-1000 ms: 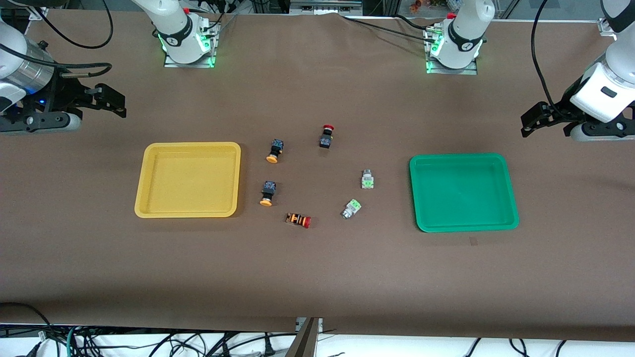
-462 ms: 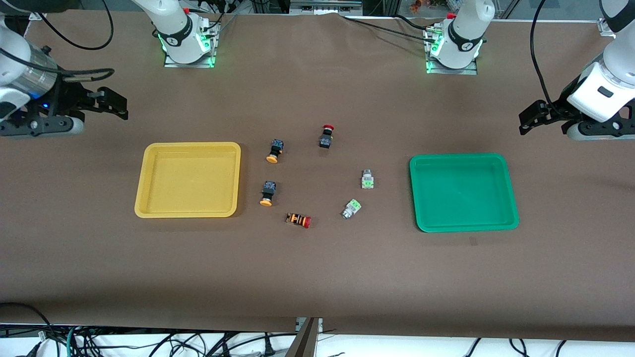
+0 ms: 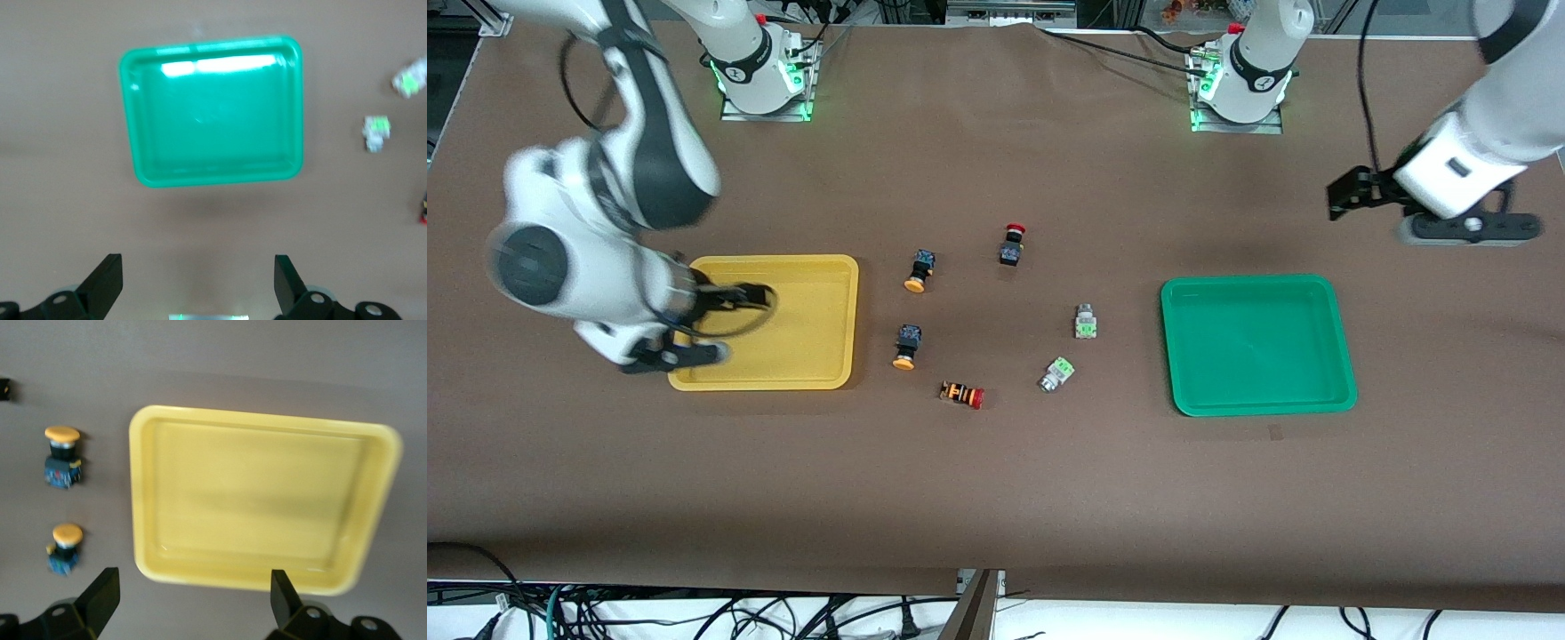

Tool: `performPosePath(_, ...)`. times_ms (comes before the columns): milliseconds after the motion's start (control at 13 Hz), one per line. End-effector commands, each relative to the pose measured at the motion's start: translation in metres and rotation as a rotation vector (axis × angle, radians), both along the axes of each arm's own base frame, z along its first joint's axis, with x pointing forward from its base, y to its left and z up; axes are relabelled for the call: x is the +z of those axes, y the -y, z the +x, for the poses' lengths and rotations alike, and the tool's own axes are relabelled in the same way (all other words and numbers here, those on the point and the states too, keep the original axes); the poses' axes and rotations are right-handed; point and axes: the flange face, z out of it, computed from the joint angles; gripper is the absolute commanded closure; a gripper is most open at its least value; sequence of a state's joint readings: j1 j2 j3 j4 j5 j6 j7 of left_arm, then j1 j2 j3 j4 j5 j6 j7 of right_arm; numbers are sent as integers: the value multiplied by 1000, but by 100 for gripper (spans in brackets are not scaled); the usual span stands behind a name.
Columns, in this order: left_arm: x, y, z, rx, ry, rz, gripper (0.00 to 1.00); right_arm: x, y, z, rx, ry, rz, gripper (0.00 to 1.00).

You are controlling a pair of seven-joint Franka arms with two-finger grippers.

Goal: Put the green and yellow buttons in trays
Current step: 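Move the right gripper toward the yellow buttons while the left gripper reaches the green buttons, then grasp a yellow button with the right gripper while the left gripper grasps a green button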

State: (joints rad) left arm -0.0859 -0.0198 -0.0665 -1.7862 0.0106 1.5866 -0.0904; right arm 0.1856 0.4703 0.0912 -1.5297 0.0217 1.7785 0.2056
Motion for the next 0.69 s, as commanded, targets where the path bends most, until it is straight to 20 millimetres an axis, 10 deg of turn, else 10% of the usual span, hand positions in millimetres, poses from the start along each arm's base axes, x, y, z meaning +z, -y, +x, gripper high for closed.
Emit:
performPosePath(0,-80,73,31,-104,-85,-37,0,-44,-58,-11,-135,1,-35,0)
performPosePath(385,-215,180,61,-17,6,-121,0,-127,-169,-97,-349,-12,-20,0)
performPosePath(615,-275,243,46,72,48,-144,0,-166,-199,-130,-395,-40,-29,0)
